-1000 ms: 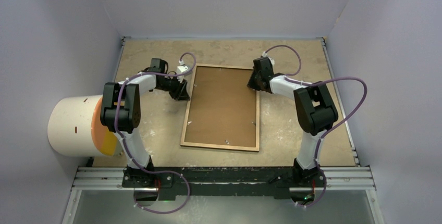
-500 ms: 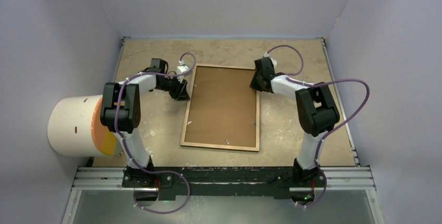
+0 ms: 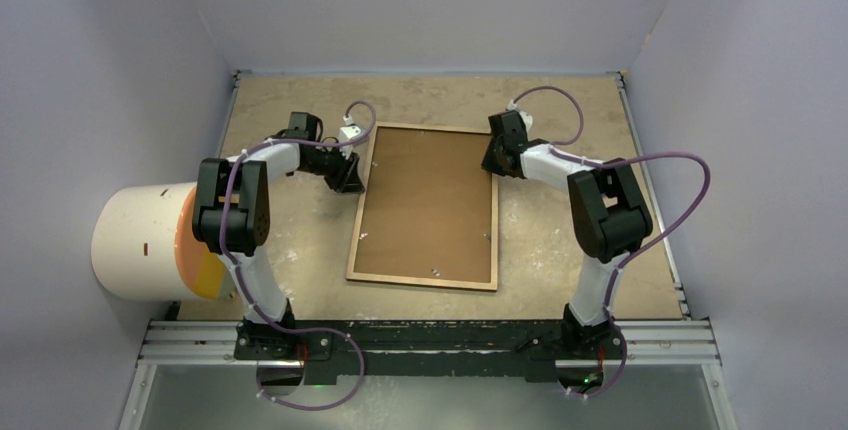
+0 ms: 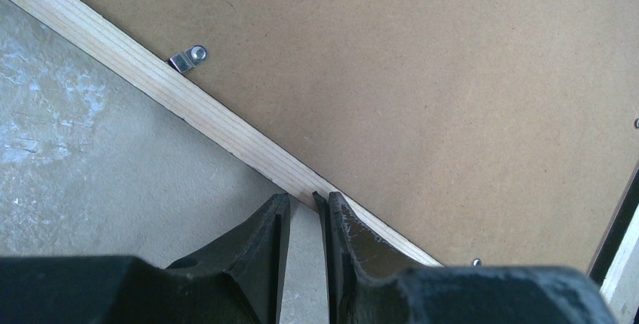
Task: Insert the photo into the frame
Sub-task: Install the photo frame at the center of the board.
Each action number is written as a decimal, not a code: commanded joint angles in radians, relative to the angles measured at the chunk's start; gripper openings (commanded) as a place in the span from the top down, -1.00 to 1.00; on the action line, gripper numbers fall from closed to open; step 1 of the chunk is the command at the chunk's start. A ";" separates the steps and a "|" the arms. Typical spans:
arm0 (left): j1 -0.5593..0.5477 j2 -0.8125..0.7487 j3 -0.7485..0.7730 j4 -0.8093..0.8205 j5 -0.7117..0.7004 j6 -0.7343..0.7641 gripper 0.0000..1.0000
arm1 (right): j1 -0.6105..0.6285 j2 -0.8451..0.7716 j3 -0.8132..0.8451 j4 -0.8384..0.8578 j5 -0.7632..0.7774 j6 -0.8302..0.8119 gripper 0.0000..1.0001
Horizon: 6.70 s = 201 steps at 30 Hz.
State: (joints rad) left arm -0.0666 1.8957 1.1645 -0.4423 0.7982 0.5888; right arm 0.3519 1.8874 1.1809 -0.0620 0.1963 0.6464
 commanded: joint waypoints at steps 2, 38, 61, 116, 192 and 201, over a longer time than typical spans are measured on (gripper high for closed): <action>-0.001 -0.012 -0.034 -0.063 -0.076 0.045 0.50 | -0.007 -0.071 0.010 -0.023 -0.014 -0.012 0.69; -0.001 -0.023 -0.041 -0.068 -0.076 0.057 0.49 | 0.208 -0.496 -0.435 -0.303 -0.172 0.057 0.65; -0.001 -0.023 -0.045 -0.064 -0.074 0.057 0.49 | 0.210 -0.449 -0.407 -0.312 -0.159 0.034 0.65; -0.006 -0.052 -0.072 -0.141 -0.070 0.136 0.49 | 0.378 -0.284 -0.413 -0.016 -0.735 -0.068 0.34; 0.042 -0.098 -0.043 -0.175 0.045 0.104 0.51 | 0.447 -0.127 0.077 -0.297 -0.273 -0.031 -0.30; -0.030 -0.103 -0.173 0.047 0.005 -0.049 0.51 | 0.444 -0.206 0.046 -0.245 0.032 0.132 -0.98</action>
State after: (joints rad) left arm -0.0475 1.8236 1.0363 -0.5041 0.7952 0.6155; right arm 0.8021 1.7626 1.2854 -0.3111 0.0429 0.6613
